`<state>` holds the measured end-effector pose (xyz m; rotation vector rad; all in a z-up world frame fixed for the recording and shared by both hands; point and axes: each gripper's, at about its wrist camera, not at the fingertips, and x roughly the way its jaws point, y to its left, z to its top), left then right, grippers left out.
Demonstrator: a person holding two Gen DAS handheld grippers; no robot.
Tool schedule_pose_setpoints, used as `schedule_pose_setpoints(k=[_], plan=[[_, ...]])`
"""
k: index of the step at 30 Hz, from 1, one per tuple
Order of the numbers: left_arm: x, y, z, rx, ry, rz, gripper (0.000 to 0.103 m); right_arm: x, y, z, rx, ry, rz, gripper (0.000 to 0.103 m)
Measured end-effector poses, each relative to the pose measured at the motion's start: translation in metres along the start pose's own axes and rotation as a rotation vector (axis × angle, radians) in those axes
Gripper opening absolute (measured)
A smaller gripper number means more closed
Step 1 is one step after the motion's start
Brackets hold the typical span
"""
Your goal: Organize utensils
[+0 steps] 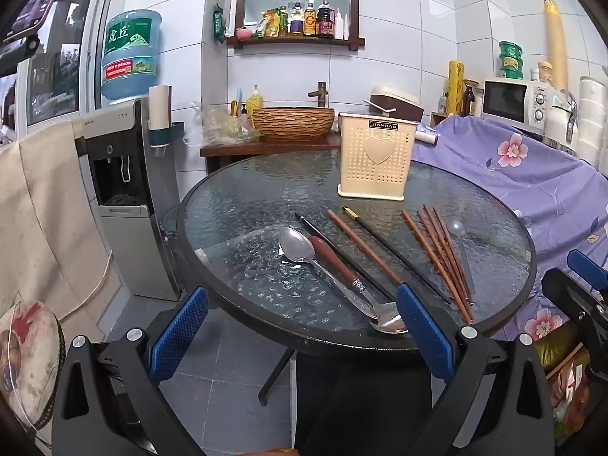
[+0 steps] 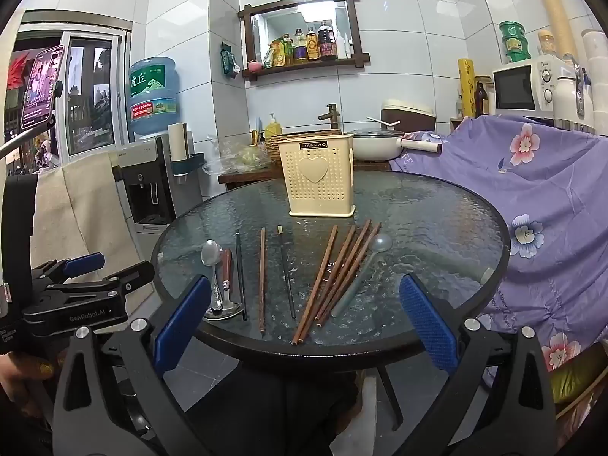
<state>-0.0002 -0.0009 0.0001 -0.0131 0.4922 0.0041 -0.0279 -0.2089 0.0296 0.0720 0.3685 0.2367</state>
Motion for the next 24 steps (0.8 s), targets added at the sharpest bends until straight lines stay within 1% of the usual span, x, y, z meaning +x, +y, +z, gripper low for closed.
schedule_pose_setpoints(k=[8,9,24], plan=[[0.0005,0.0090,0.0016,-0.006,0.002,-0.007,0.097,0.0009,-0.0013,0.0010,0.005,0.000,-0.003,0.098],[-0.0012,0.0031,0.0015,-0.003,-0.006,0.007,0.097,0.0013,0.0010,0.0000,0.001,-0.001,-0.002,0.098],[0.0004,0.0012,0.0003,-0.008,-0.001,0.012,0.097,-0.0001,-0.0029,0.0009,0.000,-0.004,-0.002,0.098]])
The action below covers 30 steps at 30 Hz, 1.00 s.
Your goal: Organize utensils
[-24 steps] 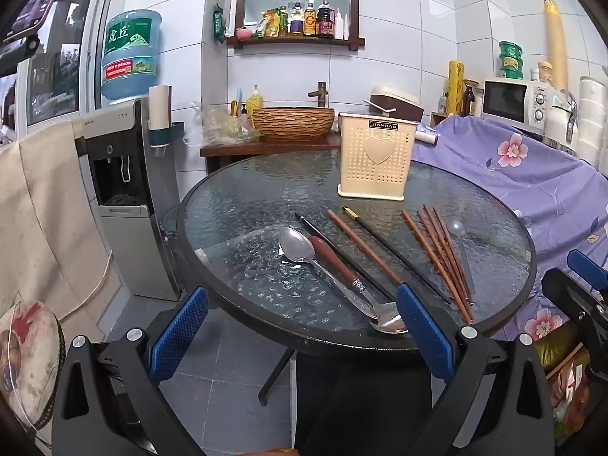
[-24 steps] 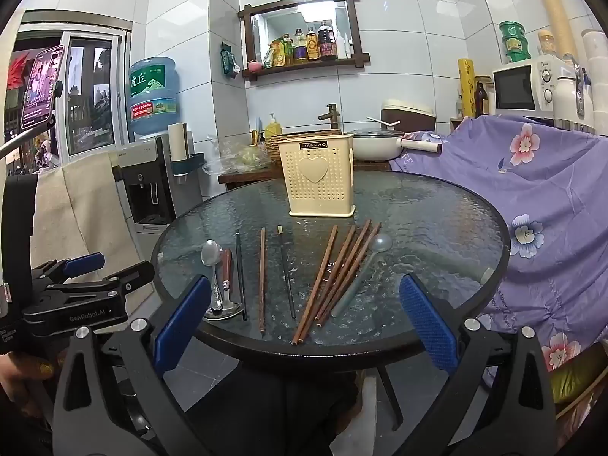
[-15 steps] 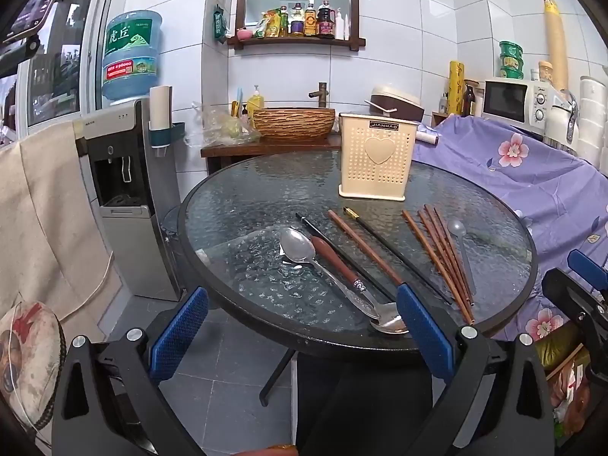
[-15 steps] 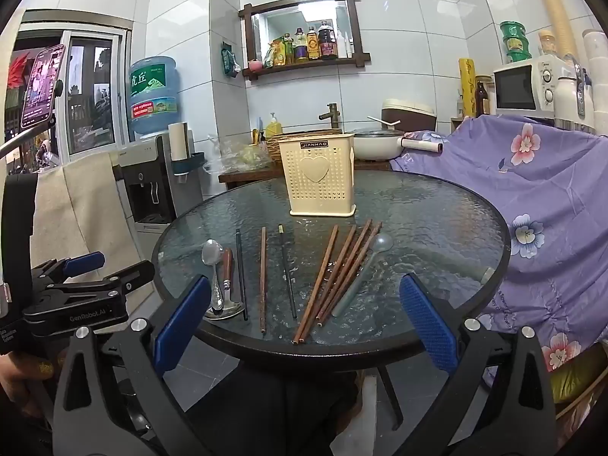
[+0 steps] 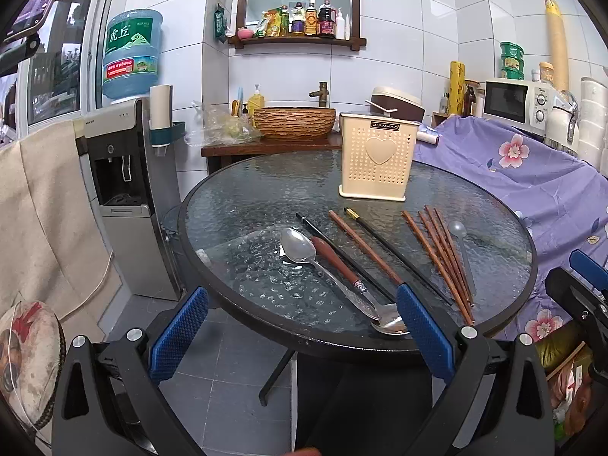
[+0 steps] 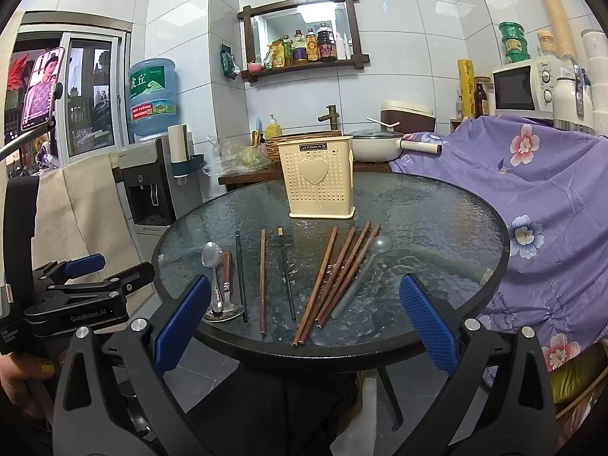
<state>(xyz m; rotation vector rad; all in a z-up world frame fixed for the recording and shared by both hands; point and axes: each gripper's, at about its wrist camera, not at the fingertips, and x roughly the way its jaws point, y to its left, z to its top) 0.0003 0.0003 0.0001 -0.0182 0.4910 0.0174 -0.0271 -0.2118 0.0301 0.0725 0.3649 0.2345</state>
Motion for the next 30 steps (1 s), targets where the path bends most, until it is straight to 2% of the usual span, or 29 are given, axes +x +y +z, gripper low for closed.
schedule_pose_setpoints(k=[30], plan=[[0.0023,0.0024,-0.0027,-0.011,0.015,0.004,0.097,0.0030,0.0031,-0.0020,0.002,0.005,0.002,0.098]])
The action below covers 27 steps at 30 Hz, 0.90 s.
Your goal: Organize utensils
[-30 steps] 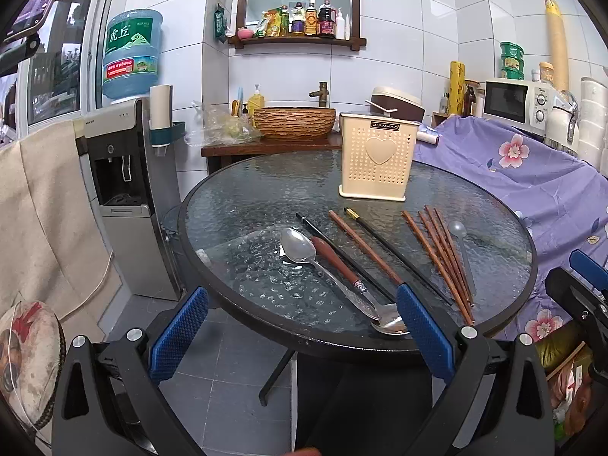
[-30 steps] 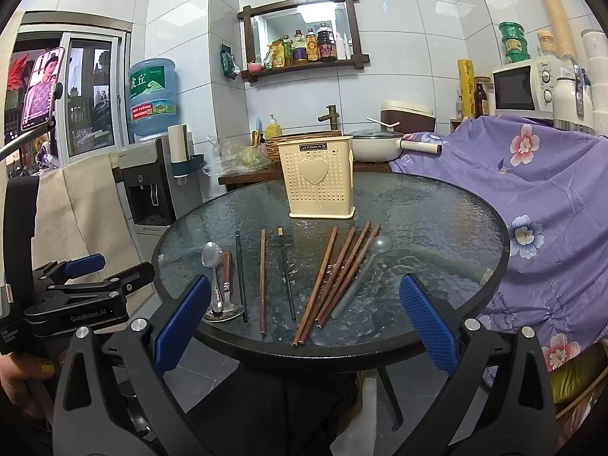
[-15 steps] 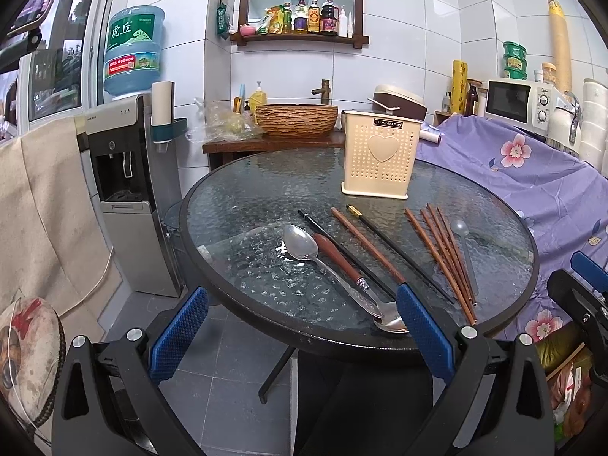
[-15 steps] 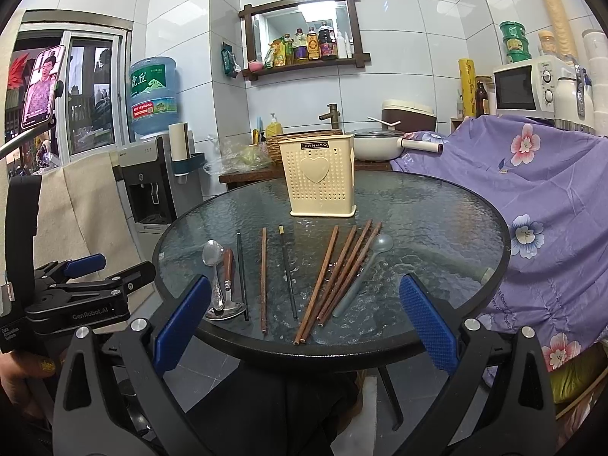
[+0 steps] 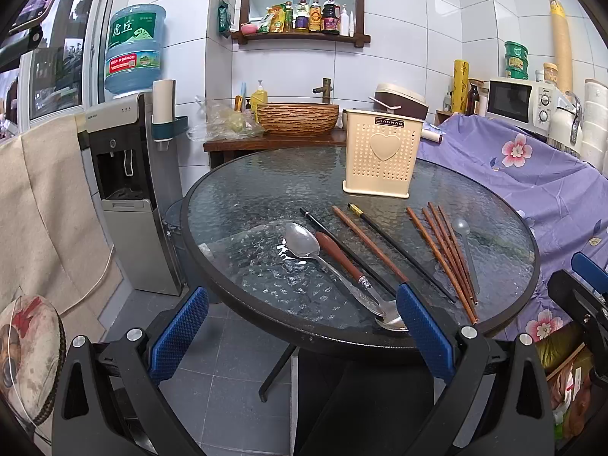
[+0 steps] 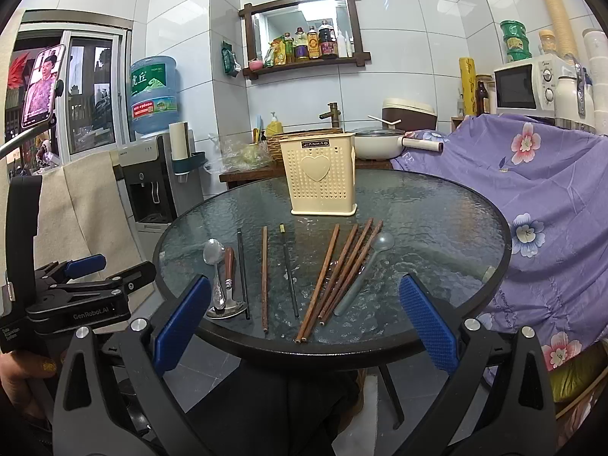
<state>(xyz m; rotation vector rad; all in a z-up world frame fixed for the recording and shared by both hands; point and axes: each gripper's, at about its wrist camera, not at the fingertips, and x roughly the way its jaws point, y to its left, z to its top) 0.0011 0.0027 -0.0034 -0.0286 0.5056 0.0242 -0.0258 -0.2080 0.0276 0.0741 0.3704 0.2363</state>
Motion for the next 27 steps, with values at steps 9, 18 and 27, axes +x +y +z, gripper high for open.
schedule_pose_setpoints(k=[9,18,27], plan=[[-0.0003,0.0007,-0.0005,-0.001,0.004,0.003,0.097,-0.0002,-0.0006,0.0005,-0.001,0.000,0.000,0.098],[0.0004,0.0015,-0.0002,-0.006,0.009,0.002,0.097,0.0006,0.0009,-0.0011,-0.002,0.003,0.001,0.098],[0.0011,0.0011,-0.0008,-0.006,0.011,0.003,0.097,0.0013,0.0011,-0.0028,0.001,0.007,0.002,0.098]])
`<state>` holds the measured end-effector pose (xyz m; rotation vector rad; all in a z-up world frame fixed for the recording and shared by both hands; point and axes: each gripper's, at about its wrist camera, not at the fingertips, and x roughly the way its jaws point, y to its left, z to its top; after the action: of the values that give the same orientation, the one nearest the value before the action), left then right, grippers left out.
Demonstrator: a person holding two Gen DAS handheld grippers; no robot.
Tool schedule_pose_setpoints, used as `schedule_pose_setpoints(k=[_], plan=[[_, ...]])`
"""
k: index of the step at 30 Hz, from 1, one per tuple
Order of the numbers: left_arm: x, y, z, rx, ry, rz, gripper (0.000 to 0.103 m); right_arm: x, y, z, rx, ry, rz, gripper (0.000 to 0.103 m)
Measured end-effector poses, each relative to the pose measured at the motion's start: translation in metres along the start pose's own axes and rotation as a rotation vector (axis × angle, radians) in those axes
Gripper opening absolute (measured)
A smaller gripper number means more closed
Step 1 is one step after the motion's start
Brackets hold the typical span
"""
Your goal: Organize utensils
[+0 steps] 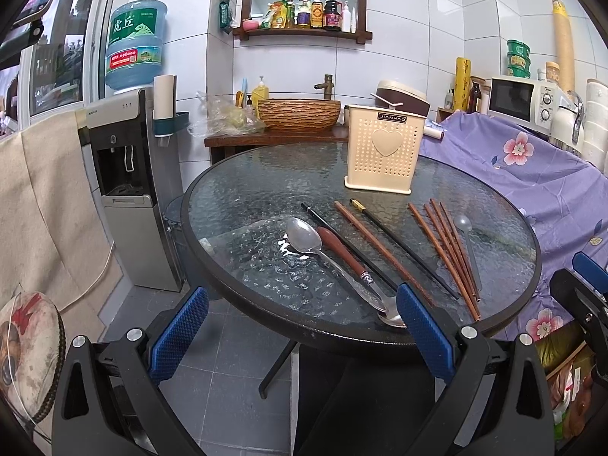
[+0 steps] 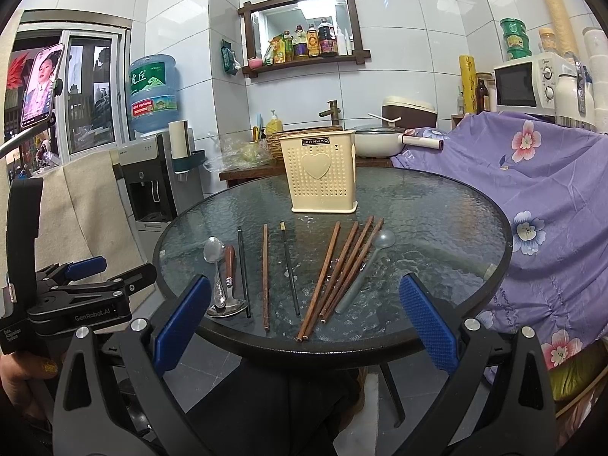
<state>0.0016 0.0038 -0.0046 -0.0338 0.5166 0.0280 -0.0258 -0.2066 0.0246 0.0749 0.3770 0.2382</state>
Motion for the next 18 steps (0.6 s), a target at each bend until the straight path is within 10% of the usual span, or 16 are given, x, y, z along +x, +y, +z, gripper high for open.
schedule_pose_setpoints(k=[18], plan=[[0.0046,0.0014,-0.0018,-0.004,0.013,-0.004,0.097,0.0007,-0.0003,-0.0010,0.001,0.003,-0.001,0.098]])
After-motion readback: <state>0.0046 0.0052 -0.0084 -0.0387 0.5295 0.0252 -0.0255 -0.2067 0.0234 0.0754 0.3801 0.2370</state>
